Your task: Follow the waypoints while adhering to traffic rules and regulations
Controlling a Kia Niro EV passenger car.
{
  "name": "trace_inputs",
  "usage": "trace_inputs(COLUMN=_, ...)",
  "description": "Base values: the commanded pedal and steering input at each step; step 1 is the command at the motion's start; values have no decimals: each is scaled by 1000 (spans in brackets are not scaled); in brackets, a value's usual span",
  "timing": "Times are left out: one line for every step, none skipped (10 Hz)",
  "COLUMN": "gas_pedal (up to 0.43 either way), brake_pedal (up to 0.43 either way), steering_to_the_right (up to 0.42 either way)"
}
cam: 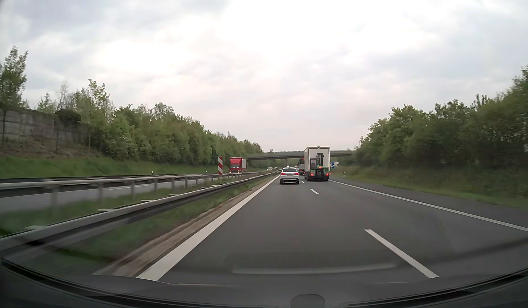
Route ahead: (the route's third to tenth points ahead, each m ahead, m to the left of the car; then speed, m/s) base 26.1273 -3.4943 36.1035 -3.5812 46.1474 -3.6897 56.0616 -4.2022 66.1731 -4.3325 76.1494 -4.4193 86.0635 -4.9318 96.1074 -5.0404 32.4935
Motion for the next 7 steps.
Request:
trace_inputs(gas_pedal=177, brake_pedal=0, steering_to_the_right=1)
trace_inputs(gas_pedal=177, brake_pedal=0, steering_to_the_right=1)
trace_inputs(gas_pedal=177, brake_pedal=0, steering_to_the_right=1)
trace_inputs(gas_pedal=177, brake_pedal=0, steering_to_the_right=1)
trace_inputs(gas_pedal=189, brake_pedal=0, steering_to_the_right=1)
trace_inputs(gas_pedal=189, brake_pedal=0, steering_to_the_right=1)
trace_inputs(gas_pedal=197, brake_pedal=0, steering_to_the_right=1)
